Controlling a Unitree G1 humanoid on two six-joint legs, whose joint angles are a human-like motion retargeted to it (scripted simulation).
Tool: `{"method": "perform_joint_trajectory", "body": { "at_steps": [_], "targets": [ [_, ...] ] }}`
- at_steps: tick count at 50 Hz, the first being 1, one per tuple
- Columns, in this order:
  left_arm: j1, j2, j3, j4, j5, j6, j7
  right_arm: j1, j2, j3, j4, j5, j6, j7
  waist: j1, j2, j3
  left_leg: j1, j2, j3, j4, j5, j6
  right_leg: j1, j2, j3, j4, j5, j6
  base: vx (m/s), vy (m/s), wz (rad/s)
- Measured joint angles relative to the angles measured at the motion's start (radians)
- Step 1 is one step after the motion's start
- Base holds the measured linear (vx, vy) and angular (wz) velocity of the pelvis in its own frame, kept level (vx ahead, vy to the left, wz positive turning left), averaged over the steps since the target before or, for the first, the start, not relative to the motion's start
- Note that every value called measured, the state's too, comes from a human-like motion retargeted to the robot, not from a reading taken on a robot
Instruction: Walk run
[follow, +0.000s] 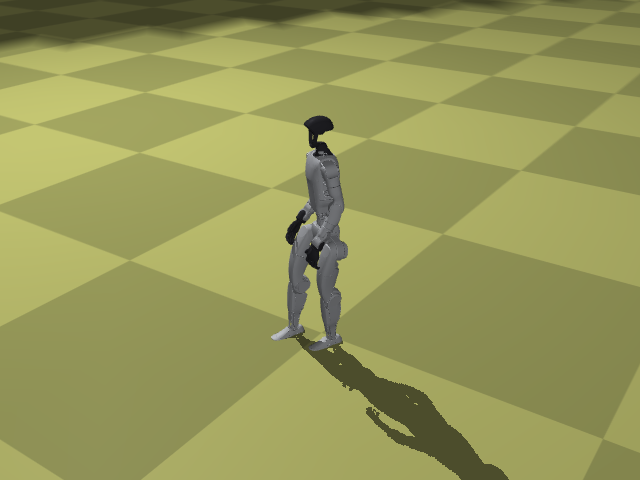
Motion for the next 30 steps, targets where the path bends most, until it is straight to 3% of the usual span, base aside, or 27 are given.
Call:
{"method": "perform_joint_trajectory", "body": {
  "at_steps": [3,5,7,10,14,15,17,18,20,22,23,25,30],
  "targets": [
    [0.012,-0.019,0.013,0.009,-0.019,0.005,0.008,0.000,-0.016,0.013,-0.015,-0.024,0.021,0.026,-0.002,-0.007,0.022,0.051,-0.025,-0.103,0.007,-0.003,-0.004,-0.039,0.009,0.066,-0.120,-0.016,0.069,0.52,-0.04,1.72],
    [0.019,-0.030,0.021,0.012,-0.038,0.010,0.025,0.001,-0.030,0.019,-0.031,-0.045,0.027,0.025,-0.010,-0.008,0.037,0.082,-0.040,-0.170,0.017,-0.005,-0.003,-0.056,0.008,0.085,-0.181,-0.032,0.189,0.59,-0.11,1.58],
    [0.025,-0.036,0.029,0.019,-0.064,0.015,0.035,0.003,-0.037,0.027,-0.042,-0.060,0.031,0.012,-0.005,-0.009,0.049,0.115,-0.031,-0.218,0.035,-0.017,-0.016,-0.053,0.035,0.066,-0.188,-0.036,0.195,0.60,-0.21,1.35],
    [0.031,-0.043,0.027,0.028,-0.082,0.019,0.029,0.005,-0.040,0.028,-0.051,-0.056,0.024,-0.012,-0.016,-0.022,0.046,0.153,-0.058,-0.287,0.053,-0.006,-0.018,-0.031,0.070,0.209,-0.157,-0.050,0.195,0.63,-0.13,1.50],
    [0.045,-0.049,0.020,0.030,-0.079,0.032,0.028,0.022,-0.020,0.014,-0.046,-0.004,-0.006,-0.060,-0.061,-0.024,0.001,0.166,-0.082,-0.367,0.109,0.075,-0.050,-0.010,0.038,0.182,-0.103,0.052,0.170,0.67,-0.14,1.94],
    [0.051,-0.052,0.024,0.031,-0.080,0.034,0.034,0.027,-0.013,0.013,-0.041,0.005,-0.009,-0.071,-0.068,-0.022,-0.016,0.164,-0.082,-0.382,0.136,0.107,-0.070,-0.001,0.035,0.149,-0.099,0.061,0.155,0.75,-0.30,1.52],
    [0.057,-0.063,0.039,0.042,-0.064,0.030,0.043,0.031,0.001,0.010,-0.023,0.008,0.004,-0.037,-0.047,-0.009,-0.044,0.129,-0.074,-0.365,0.224,0.229,-0.138,0.028,0.065,0.235,-0.082,0.011,0.118,0.68,-0.26,1.19],
    [0.055,-0.070,0.036,0.047,-0.053,0.032,0.043,0.032,0.001,0.000,-0.017,0.008,0.020,0.000,-0.036,-0.003,-0.049,0.104,-0.076,-0.354,0.288,0.307,-0.185,0.034,0.039,0.153,-0.073,-0.002,0.121,0.63,-0.15,1.35],
    [0.051,-0.085,0.018,0.050,-0.040,0.037,0.042,0.029,-0.024,-0.009,-0.019,-0.005,0.070,0.054,-0.026,0.005,-0.065,0.023,-0.049,-0.266,0.429,0.442,-0.325,0.063,0.033,0.124,-0.071,-0.029,0.073,0.62,-0.09,1.66],
    [0.049,-0.080,-0.021,0.025,-0.036,0.020,0.047,0.026,-0.062,-0.002,-0.025,-0.033,0.082,0.059,-0.051,0.001,-0.077,-0.063,0.042,-0.100,0.567,0.516,-0.416,0.085,-0.004,0.003,-0.070,-0.043,0.028,0.52,-0.09,2.34],
    [0.048,-0.069,-0.038,0.006,-0.025,0.006,0.055,0.023,-0.073,0.002,-0.021,-0.047,0.076,0.059,-0.069,0.000,-0.081,-0.100,0.089,-0.024,0.628,0.547,-0.418,0.097,0.003,0.002,-0.068,-0.055,0.009,0.44,-0.16,2.46],
    [0.050,-0.038,-0.057,-0.032,0.026,-0.010,0.092,0.022,-0.083,0.016,-0.005,-0.061,0.066,0.063,-0.077,-0.009,-0.085,-0.163,0.134,0.068,0.718,0.492,-0.365,0.123,-0.012,-0.075,-0.066,-0.073,-0.002,0.45,-0.23,1.94],
    [0.082,-0.024,-0.029,-0.066,0.045,-0.032,0.203,0.048,-0.074,0.037,0.028,-0.066,0.062,0.072,0.026,-0.053,-0.084,-0.275,0.082,0.185,0.675,0.314,-0.284,0.190,-0.017,-0.158,-0.075,-0.095,-0.024,0.37,-0.13,0.85]
  ]
}}
